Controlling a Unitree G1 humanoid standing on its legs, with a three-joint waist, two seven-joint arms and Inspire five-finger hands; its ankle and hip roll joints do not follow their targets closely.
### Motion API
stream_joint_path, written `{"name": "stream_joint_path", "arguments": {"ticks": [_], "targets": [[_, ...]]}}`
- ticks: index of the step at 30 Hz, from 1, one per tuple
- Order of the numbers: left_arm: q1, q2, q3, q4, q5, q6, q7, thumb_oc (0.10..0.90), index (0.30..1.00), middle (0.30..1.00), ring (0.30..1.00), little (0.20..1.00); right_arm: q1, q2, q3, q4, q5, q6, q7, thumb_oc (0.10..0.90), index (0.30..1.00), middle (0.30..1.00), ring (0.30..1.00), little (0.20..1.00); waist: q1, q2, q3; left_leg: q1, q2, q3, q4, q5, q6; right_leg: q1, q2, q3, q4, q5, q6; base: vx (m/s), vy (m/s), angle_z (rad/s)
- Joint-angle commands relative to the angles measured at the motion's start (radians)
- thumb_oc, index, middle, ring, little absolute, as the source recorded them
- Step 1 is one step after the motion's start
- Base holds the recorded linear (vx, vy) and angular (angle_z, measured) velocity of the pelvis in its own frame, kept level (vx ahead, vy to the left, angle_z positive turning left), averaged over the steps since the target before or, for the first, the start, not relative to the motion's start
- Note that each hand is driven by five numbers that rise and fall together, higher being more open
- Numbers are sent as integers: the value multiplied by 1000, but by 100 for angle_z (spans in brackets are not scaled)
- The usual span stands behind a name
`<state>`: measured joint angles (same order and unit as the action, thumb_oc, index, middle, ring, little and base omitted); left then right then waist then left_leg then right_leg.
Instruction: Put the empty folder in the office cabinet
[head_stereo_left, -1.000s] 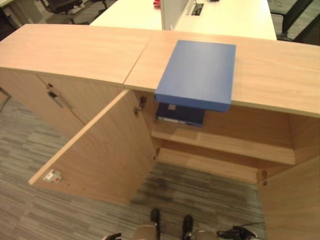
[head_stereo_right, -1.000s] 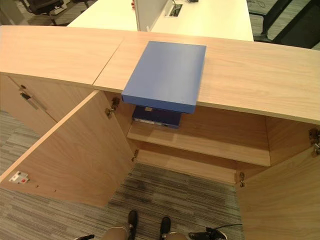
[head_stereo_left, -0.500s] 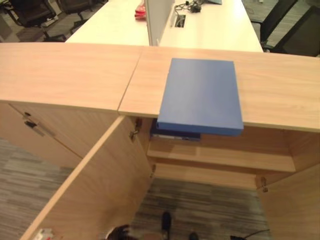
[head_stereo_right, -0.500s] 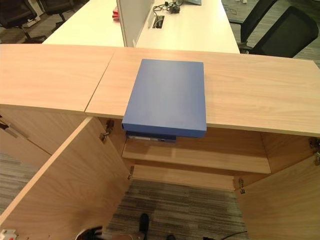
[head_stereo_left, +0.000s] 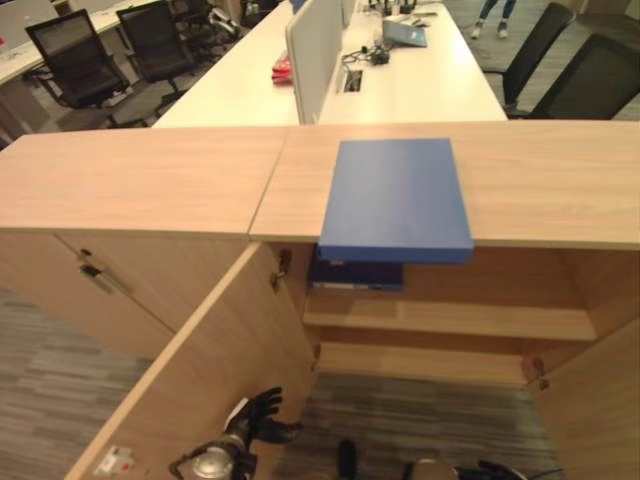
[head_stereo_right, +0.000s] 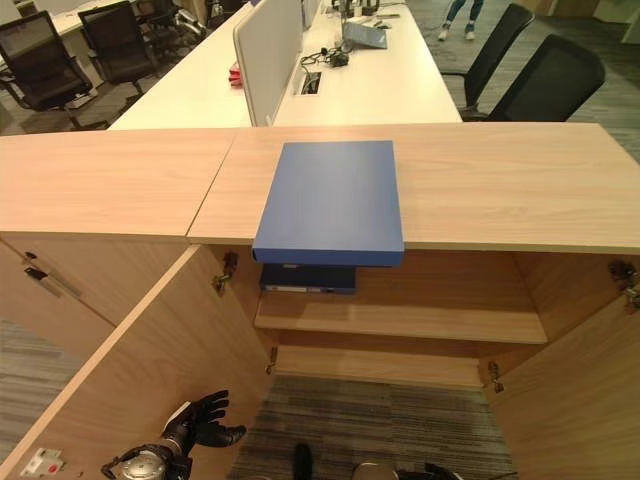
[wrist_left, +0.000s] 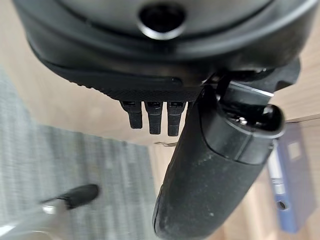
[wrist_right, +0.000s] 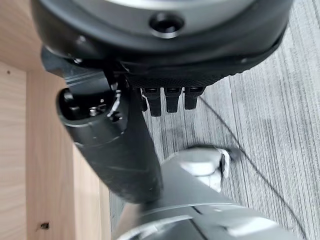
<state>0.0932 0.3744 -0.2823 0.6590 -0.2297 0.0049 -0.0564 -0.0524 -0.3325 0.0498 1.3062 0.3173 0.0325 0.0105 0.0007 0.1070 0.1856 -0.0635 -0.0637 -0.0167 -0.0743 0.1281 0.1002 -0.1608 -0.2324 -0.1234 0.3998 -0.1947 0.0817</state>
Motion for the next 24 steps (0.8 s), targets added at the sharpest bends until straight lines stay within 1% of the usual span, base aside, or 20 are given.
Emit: {"name": "stream_joint_path", "arguments": {"ticks": [1,2,3,4,5,6,7,8,9,10,11,12,13,15,17,19,20,22,23,24], "targets": [[-31,46,18,-64,-5,-38,-11,800,900,900,900,900,14,59,13,-8,1,18,16,800,900,900,900,900,-9,-15,14,76,-4,-43,-13,-143,-71,29,-35,27,-254,263,72,102,-335,11],[-37,40,19,-51,3,-42,-4,800,900,900,900,900,17,64,6,-3,-3,18,16,800,900,900,900,900,-15,-32,10,77,4,-59,-13,-149,-82,31,-47,84,-309,317,95,67,-183,10],[-37,40,19,-51,3,-42,-4,800,900,900,900,900,17,65,6,-3,-3,18,16,800,900,900,900,900,-14,-32,10,77,4,-58,-13,-149,-82,32,-47,84,-312,319,95,150,-422,24],[-43,37,33,-30,9,-42,7,800,900,900,900,900,19,68,7,3,-14,21,18,800,900,900,900,900,-13,-53,10,87,24,-74,-13,-154,-98,28,-44,131,-326,343,102,83,-238,34],[-43,37,33,-30,9,-42,7,800,900,900,900,900,19,68,7,3,-14,21,18,800,900,900,900,900,-13,-53,11,87,24,-74,-13,-154,-98,28,-44,131,-326,343,102,200,-512,42],[-49,35,48,-8,12,-43,14,800,900,900,900,900,21,75,7,3,-14,19,18,800,900,900,900,900,-7,-78,3,98,38,-84,-13,-167,-116,60,-41,117,-380,315,111,117,-273,40],[-49,35,48,-8,12,-43,14,800,900,900,900,900,21,75,7,3,-14,19,18,800,900,900,900,900,-7,-78,4,98,39,-84,-13,-167,-116,60,-41,117,-381,315,111,176,-472,54],[-50,31,56,6,12,-44,21,800,900,900,900,900,22,79,12,3,-16,15,18,800,900,900,900,900,-5,-94,-1,99,63,-85,-13,-168,-131,82,-27,96,-411,302,114,144,-531,30],[-39,20,72,20,-1,-42,34,800,900,900,900,900,26,77,24,6,-20,13,20,800,900,900,900,900,-5,-101,-9,94,121,-83,-13,-154,-158,107,17,77,-458,293,104,144,-531,5],[-39,20,72,20,-1,-42,34,800,900,900,900,900,26,77,25,6,-20,13,20,800,900,900,900,900,-5,-101,-9,94,121,-83,-13,-154,-158,107,18,77,-458,293,104,154,-701,-25],[-28,9,81,26,-26,-39,41,800,900,900,900,900,29,68,44,14,-24,9,19,800,900,900,900,900,-4,-96,-15,88,177,-85,-13,-132,-182,122,73,61,-485,269,82,69,-371,-24],[-27,9,81,26,-26,-39,41,800,900,900,900,900,29,68,45,14,-24,9,19,800,900,900,900,900,-5,-95,-16,87,179,-85,-13,-133,-183,122,75,60,-485,269,81,112,-640,-11],[-24,-2,78,28,-44,-35,39,800,900,900,900,900,28,60,52,15,-12,3,11,800,900,900,900,900,-5,-86,-16,76,223,-90,-13,-108,-200,130,120,51,-487,241,58,55,-401,3],[-28,-5,71,30,-45,-34,39,800,900,900,900,900,23,52,52,15,0,0,8,800,900,900,900,900,-7,-82,-12,68,242,-91,-13,-89,-208,132,142,49,-487,228,46,34,-379,22],[-42,-10,46,20,-24,-28,34,800,900,900,900,900,25,40,40,8,33,-16,-3,800,900,900,900,900,-20,-76,-2,42,296,-25,-4,-38,-218,151,181,24,-487,180,20,-2,-363,5],[-68,-25,33,18,-27,-25,32,800,900,900,900,900,27,30,30,10,45,-18,-5,800,900,900,900,900,-36,-77,10,14,322,107,33,-12,-207,174,184,-16,-487,160,2,-30,-187,27],[-69,-25,33,19,-27,-25,32,800,900,900,900,900,26,30,30,10,45,-18,-5,800,900,900,900,900,-36,-77,11,13,322,108,35,-13,-207,174,184,-16,-487,160,2,-45,-142,50],[-90,-32,29,19,-33,-22,25,800,900,900,900,900,32,28,17,16,57,-19,-6,800,900,900,900,900,-52,-83,22,-5,338,257,70,-3,-204,191,189,-59,-487,151,-11,-34,-196,61],[-85,-31,37,14,-41,-26,22,800,900,900,900,900,33,28,13,20,60,-16,-10,800,900,900,900,900,-44,-88,23,-26,300,239,107,-28,-194,201,192,-64,-487,154,-15,-4,-152,87],[-85,-30,37,14,-41,-26,22,800,900,900,900,900,33,28,13,20,60,-16,-10,800,900,900,900,900,-45,-88,21,-29,300,238,109,-29,-193,200,192,-65,-487,154,-15,14,-100,83]]}}
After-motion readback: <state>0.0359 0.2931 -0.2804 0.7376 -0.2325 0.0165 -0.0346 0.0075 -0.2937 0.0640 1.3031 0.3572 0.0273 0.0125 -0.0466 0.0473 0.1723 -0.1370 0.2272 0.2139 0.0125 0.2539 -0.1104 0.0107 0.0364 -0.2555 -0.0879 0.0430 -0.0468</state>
